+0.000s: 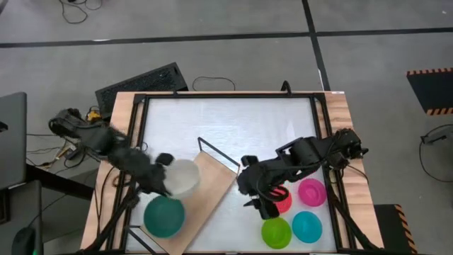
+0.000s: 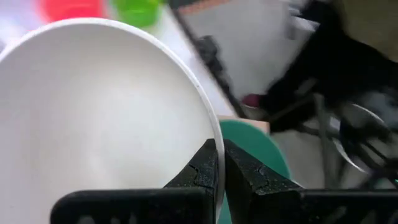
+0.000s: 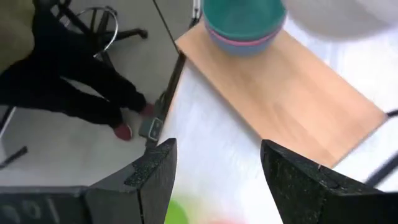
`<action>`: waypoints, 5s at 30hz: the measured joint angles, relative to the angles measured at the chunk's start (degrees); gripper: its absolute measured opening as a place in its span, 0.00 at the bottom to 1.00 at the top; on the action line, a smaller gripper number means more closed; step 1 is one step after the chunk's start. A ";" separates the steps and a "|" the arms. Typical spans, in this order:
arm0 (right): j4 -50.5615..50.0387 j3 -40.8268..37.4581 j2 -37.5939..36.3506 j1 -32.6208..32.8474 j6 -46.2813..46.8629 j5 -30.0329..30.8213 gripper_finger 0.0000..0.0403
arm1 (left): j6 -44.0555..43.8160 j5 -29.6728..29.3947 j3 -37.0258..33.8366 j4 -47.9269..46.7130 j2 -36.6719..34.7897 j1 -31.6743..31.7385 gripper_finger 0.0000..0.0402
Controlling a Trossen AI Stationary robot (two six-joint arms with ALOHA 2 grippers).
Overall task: Place and stack bowls onto a shelf
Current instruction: Stack the big white bowl on the big green bowl on the shelf
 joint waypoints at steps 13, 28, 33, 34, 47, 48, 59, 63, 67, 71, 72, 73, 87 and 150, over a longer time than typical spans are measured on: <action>-2.38 -0.07 -1.22 -1.68 -1.08 1.46 0.65 | 17.43 -10.65 -0.09 -8.87 1.87 -26.28 0.00; -2.38 -0.07 -1.19 -4.48 -0.07 1.44 0.65 | 51.97 -7.41 -0.15 -17.02 6.47 -25.22 0.00; -2.37 -0.07 -1.19 -4.52 0.43 2.05 0.65 | 57.25 -7.15 -2.65 -15.38 6.20 -24.57 0.00; -2.38 -0.07 -1.17 -4.50 0.43 2.27 0.65 | 57.99 -7.18 -3.55 -14.10 5.75 -24.55 0.00; -2.37 -0.07 -1.17 -4.85 0.30 2.53 0.65 | 61.53 -5.03 -9.68 -6.56 2.58 -23.16 0.00; -2.38 -0.07 -1.17 -4.89 0.25 2.53 0.65 | 61.43 -4.49 -9.68 -6.54 2.58 -23.20 0.00; -2.38 -0.07 -1.15 -5.20 0.28 2.53 0.65 | 60.70 -3.71 -15.66 0.83 1.58 -23.14 0.00; -2.39 -0.07 -1.15 -5.22 0.28 2.53 0.65 | 60.57 -4.16 -16.33 1.03 0.75 -23.06 0.00; -2.38 -0.07 -1.15 -5.55 0.39 2.51 0.65 | 61.04 -5.17 -16.55 -0.24 0.74 -22.31 0.00; -2.40 -0.07 -1.13 -5.59 0.43 2.51 0.65 | 60.97 -5.34 -16.55 -1.65 0.72 -22.04 0.00; -2.38 -0.07 -1.13 -5.59 0.43 2.51 0.65 | 60.94 -5.34 -16.55 -1.71 0.62 -22.06 0.00; -2.38 -0.07 -1.13 -5.58 0.43 2.51 0.65 | 60.79 -5.34 -16.55 -1.64 0.35 -22.06 0.00; -2.36 -0.07 -1.13 -5.98 0.67 2.51 0.65 | 60.38 -5.72 -16.55 -3.66 -1.31 -22.06 0.24; 2.19 -0.07 -1.13 -10.09 -0.18 2.49 0.65 | -32.14 -64.12 -37.88 20.69 -7.90 -53.07 0.00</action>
